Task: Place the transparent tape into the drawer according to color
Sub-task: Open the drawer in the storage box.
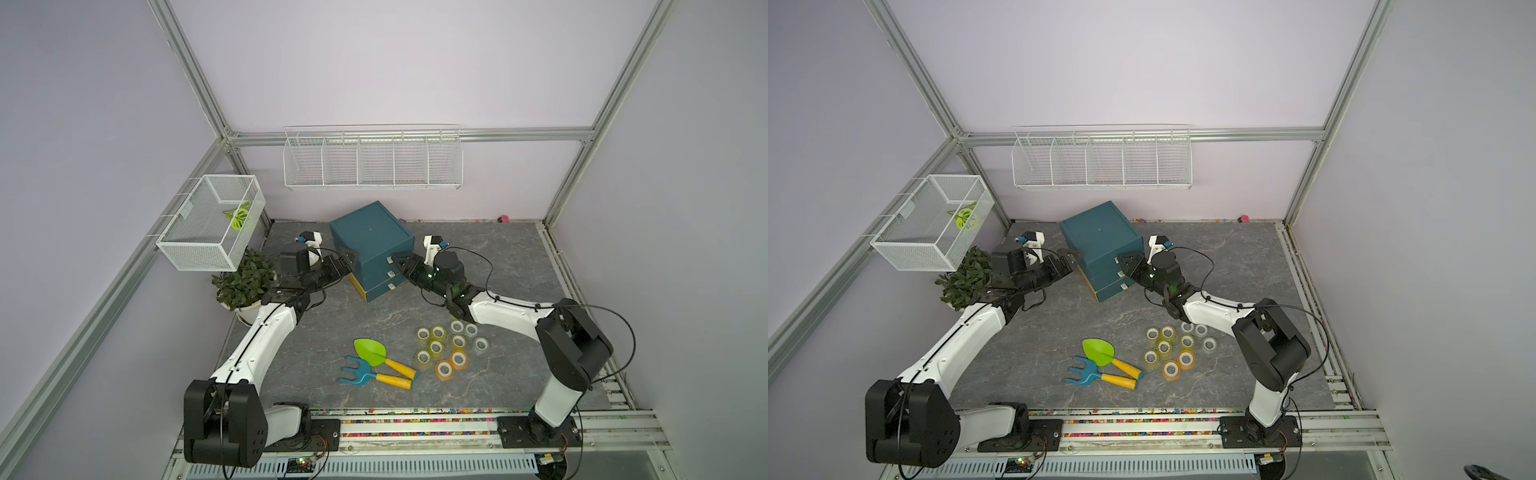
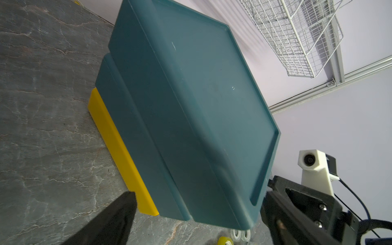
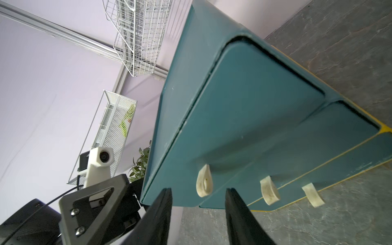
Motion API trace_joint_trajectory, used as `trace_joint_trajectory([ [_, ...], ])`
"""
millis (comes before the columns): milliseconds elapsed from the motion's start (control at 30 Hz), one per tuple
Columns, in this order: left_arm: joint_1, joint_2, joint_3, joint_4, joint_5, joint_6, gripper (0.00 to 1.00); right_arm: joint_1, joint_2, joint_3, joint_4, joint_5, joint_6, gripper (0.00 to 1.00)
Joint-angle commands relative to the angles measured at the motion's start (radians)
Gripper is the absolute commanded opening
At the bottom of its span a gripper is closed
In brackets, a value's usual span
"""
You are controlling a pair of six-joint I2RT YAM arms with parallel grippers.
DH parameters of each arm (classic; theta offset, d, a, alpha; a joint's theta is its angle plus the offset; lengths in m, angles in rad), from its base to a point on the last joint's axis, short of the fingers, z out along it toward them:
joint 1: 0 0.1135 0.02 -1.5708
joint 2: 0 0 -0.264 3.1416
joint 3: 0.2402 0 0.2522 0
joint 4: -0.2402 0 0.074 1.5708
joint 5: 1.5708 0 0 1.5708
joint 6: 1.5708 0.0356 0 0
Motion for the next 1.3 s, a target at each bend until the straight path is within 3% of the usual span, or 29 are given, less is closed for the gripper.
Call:
trace_joint_trajectory([
  [0,-0.004,-0.002,0.002,0.028,0.017,0.016,0.99,0.008,0.02,0.021,0.028,-0.01,0.026,0.45],
  [467,-0.006,0.011,0.003,0.033,0.03,0.016,0.98,0.012,0.087,0.077,0.031,-0.03,0.062,0.38],
  [900,-0.013,0.04,0.004,0.045,0.047,0.013,0.97,0.009,0.09,0.066,0.058,-0.05,0.067,0.05],
  [1267,-0.014,0.05,0.003,0.061,0.052,0.005,0.96,0.009,-0.049,-0.121,0.083,-0.086,0.083,0.03],
])
